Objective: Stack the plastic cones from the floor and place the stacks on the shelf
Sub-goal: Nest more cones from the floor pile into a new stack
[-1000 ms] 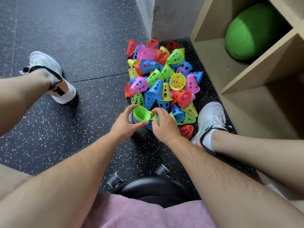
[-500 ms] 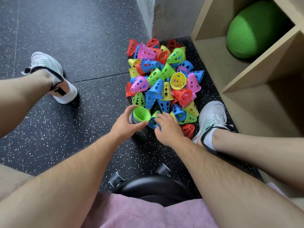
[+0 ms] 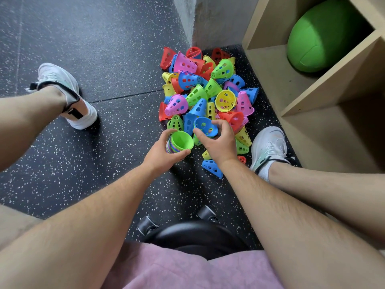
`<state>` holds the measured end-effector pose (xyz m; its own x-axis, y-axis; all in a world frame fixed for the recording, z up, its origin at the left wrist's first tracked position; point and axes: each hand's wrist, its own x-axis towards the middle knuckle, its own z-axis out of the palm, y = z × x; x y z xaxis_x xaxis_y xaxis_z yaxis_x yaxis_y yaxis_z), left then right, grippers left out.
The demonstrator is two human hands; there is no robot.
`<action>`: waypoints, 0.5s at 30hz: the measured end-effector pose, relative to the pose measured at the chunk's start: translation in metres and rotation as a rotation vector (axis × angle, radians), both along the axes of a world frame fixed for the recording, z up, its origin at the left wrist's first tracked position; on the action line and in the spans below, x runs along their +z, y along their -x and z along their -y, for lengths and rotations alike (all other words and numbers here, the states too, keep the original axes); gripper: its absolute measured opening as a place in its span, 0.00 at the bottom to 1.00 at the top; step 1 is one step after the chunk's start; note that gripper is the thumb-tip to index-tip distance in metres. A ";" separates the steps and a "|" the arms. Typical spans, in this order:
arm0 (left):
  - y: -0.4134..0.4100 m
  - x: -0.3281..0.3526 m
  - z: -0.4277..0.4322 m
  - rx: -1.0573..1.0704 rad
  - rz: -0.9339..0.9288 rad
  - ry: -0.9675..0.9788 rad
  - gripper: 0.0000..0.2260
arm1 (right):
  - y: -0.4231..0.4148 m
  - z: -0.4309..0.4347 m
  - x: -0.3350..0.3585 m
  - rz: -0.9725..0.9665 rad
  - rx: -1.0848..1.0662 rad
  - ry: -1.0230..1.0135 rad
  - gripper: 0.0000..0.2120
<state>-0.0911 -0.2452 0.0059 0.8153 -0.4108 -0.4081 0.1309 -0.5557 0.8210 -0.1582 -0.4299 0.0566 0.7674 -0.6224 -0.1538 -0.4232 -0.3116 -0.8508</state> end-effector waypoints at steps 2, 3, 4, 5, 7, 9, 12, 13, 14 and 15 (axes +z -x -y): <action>0.001 0.001 0.002 -0.005 0.002 -0.007 0.35 | -0.001 -0.001 0.003 0.032 -0.011 -0.022 0.25; 0.001 0.002 0.003 -0.009 0.004 -0.015 0.35 | -0.001 -0.001 0.003 0.048 -0.018 -0.026 0.25; 0.001 0.002 0.003 -0.015 0.004 -0.020 0.35 | 0.000 -0.001 0.002 0.060 -0.025 -0.026 0.26; 0.002 0.002 0.003 -0.022 0.001 -0.021 0.35 | 0.000 0.000 0.001 0.067 -0.032 -0.024 0.27; 0.003 0.004 0.004 -0.029 -0.007 -0.012 0.35 | 0.000 0.000 0.001 0.065 -0.039 -0.026 0.30; 0.004 0.005 0.006 -0.035 -0.011 -0.004 0.34 | -0.001 0.000 0.001 0.043 -0.005 -0.037 0.30; 0.006 0.006 0.011 -0.033 -0.032 0.023 0.33 | 0.000 -0.002 -0.002 -0.068 0.163 -0.070 0.32; 0.006 0.006 0.014 -0.034 -0.037 0.039 0.33 | 0.002 -0.004 -0.005 -0.107 0.216 -0.078 0.34; 0.007 0.007 0.016 -0.042 -0.034 0.058 0.33 | 0.005 -0.006 -0.009 -0.132 0.252 -0.081 0.35; 0.008 0.008 0.018 -0.054 -0.024 0.066 0.34 | 0.007 -0.007 -0.013 -0.141 0.275 -0.077 0.35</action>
